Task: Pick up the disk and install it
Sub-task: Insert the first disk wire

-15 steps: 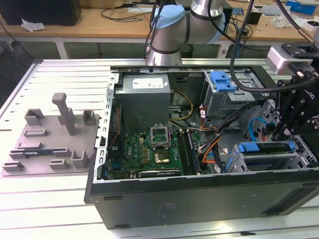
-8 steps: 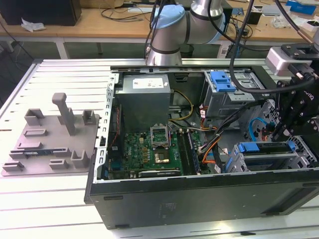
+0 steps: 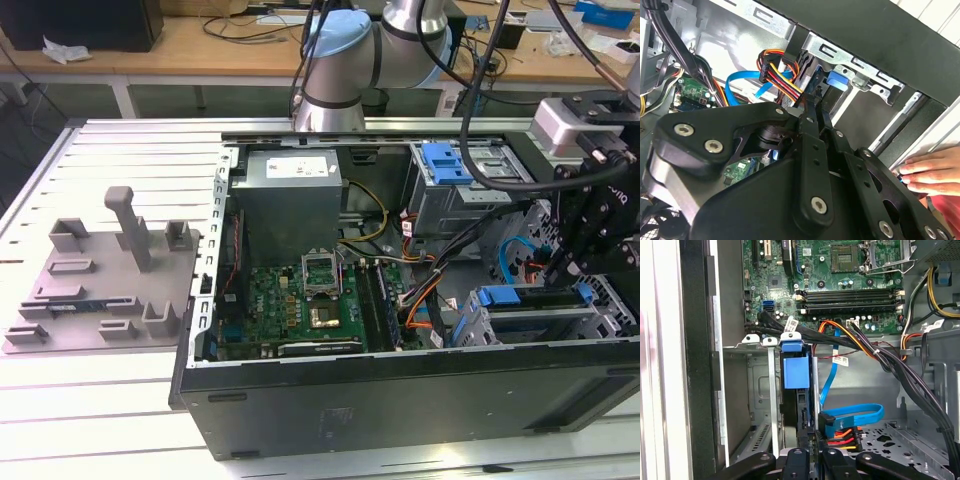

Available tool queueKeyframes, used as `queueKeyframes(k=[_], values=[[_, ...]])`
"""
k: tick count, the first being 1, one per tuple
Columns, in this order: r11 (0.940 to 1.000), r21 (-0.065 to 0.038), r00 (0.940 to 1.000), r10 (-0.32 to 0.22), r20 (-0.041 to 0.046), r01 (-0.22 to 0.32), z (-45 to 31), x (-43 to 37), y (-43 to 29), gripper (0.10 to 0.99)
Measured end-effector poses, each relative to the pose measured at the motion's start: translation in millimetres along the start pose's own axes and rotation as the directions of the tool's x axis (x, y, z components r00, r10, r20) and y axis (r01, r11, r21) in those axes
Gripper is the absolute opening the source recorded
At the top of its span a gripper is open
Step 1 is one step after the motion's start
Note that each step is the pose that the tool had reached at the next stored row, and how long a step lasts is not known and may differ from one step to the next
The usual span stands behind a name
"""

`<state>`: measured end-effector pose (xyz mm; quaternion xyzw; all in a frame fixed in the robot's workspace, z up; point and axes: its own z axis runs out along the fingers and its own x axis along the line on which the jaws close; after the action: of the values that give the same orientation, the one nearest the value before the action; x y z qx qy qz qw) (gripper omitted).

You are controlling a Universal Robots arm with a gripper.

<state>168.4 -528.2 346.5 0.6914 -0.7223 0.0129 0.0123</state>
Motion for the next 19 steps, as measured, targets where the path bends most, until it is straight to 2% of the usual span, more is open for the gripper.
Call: queueKeyframes(k=[11, 19], values=[[1.0000, 0.000, 1.0000, 0.000, 0.0000, 0.000, 4.3, 0.0, -0.1, 0.169], [1.0000, 0.000, 1.0000, 0.000, 0.0005, 0.000, 3.8, 0.0, -0.1, 0.169]])
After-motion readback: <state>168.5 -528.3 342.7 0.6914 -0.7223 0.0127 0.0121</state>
